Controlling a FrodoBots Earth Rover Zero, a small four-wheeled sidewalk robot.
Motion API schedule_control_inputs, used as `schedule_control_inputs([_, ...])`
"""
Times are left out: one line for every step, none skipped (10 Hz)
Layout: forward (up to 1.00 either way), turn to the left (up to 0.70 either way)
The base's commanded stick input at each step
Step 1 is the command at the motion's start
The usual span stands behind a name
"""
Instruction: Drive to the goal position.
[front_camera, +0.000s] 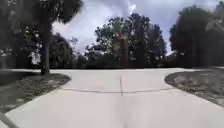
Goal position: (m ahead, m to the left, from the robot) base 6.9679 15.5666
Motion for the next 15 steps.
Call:
schedule_control_inputs([0.83,0.0])
schedule_control_inputs([0.83,0.0])
schedule_control_inputs([0.83,0.0])
schedule_control_inputs([0.83,0.0])
schedule_control_inputs([0.83,0.0])
schedule_control_inputs([0.83,0.0])
schedule_control_inputs([0.83,0.0])
schedule_control_inputs([0.83,0.0])
schedule_control_inputs([0.83,0.0])
schedule_control_inputs([0.83,0.0])
schedule_control_inputs([0.83,0.0])
schedule_control_inputs([0.83,0.0])
schedule_control_inputs([0.83,0.0])
schedule_control_inputs([0.83,0.0])
schedule_control_inputs([0.83,0.0])
